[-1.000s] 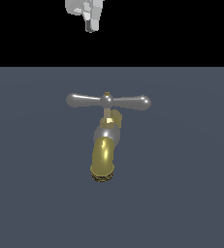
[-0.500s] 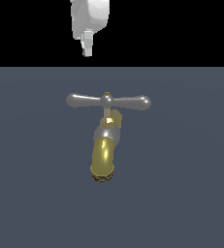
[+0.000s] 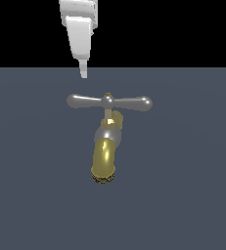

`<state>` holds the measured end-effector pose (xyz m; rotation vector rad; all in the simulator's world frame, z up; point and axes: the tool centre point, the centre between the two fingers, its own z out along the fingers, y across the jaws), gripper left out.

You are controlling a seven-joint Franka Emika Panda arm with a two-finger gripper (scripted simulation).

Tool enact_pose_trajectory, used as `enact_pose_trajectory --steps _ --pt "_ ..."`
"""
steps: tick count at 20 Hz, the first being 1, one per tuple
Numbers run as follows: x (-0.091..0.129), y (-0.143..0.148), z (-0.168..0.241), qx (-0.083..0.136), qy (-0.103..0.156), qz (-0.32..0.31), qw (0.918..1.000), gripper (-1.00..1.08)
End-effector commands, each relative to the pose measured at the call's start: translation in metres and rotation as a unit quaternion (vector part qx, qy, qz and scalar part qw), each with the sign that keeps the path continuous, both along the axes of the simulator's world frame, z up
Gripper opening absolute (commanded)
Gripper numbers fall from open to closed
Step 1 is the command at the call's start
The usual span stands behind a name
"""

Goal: Turn on the faucet by rotating a designated handle.

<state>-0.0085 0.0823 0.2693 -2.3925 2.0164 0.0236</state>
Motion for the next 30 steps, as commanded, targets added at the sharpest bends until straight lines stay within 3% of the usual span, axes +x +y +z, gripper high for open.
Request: enact_pose_trajectory --steps 1,14,25,30 --pt "0.006 0.005 -0.014 -0.001 0.0 -0.03 0.9996 -1.0" --pt "0.024 0.023 -0.065 -0.009 0.0 -0.133 0.9911 -1.0" --pt "0.026 0.025 -0.072 -0.01 0.0 -0.147 0.9891 -1.0" --pt "0.01 0.029 -0.072 -0.01 0.0 -0.147 0.9891 -1.0"
